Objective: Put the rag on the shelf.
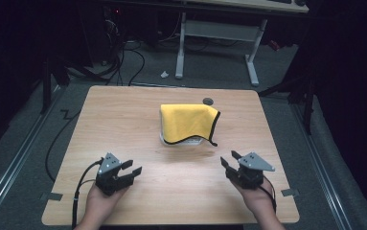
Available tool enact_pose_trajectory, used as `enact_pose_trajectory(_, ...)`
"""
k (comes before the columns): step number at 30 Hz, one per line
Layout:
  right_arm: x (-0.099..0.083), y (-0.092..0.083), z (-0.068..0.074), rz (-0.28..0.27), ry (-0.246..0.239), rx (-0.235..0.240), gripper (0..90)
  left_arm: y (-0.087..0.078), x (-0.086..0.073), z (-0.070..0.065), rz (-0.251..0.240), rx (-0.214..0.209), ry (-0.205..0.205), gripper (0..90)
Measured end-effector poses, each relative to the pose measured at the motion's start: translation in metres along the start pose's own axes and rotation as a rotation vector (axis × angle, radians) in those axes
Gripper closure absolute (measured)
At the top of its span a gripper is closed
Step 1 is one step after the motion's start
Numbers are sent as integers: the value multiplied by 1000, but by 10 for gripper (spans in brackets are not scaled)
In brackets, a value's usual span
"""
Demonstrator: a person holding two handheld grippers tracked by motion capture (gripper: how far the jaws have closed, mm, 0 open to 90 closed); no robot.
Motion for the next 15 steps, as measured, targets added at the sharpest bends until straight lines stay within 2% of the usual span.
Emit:
enact_pose_trajectory(3, -20, -5, 17, 37, 2, 7, 498, 7, -18, -19, 49, -15, 33, 490)
enact_pose_trajectory(5, -32, -8, 27, 69, 14, 15, 480, 7, -31, -27, 53, 1, 45, 479)
enact_pose_trajectory(6, -38, -10, 31, 85, 29, 17, 471, 7, -35, -29, 72, 9, 33, 495)
enact_pose_trajectory(7, -46, -11, 35, 88, 45, 13, 468, 8, -36, -30, 88, -7, 19, 489)
enact_pose_trajectory(8, -54, -13, 39, 89, 48, 14, 479, 9, -36, -31, 93, -18, 26, 476)
enact_pose_trajectory(9, -61, -14, 43, 118, 26, 35, 459, 9, -36, -30, 97, -8, 36, 470)
enact_pose_trajectory(10, -62, -14, 45, 130, -4, 45, 451, 10, -36, -27, 101, -10, 28, 470)
enact_pose_trajectory(11, -62, -13, 44, 114, -21, 31, 456, 12, -36, -25, 100, -14, 20, 470)
enact_pose_trajectory(15, -68, -4, 42, 155, 1, 44, 452, 15, -34, -23, 98, -25, 7, 469)
Point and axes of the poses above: each handheld gripper's, and its own axes: y roughly forward along the jaws, x roughly out of its top, z roughly to its left, the point moved 5 cm from there along y, roughly forward along the jaws, and after that the axes turned 15 degrees about -x, right-handed, at the moved point
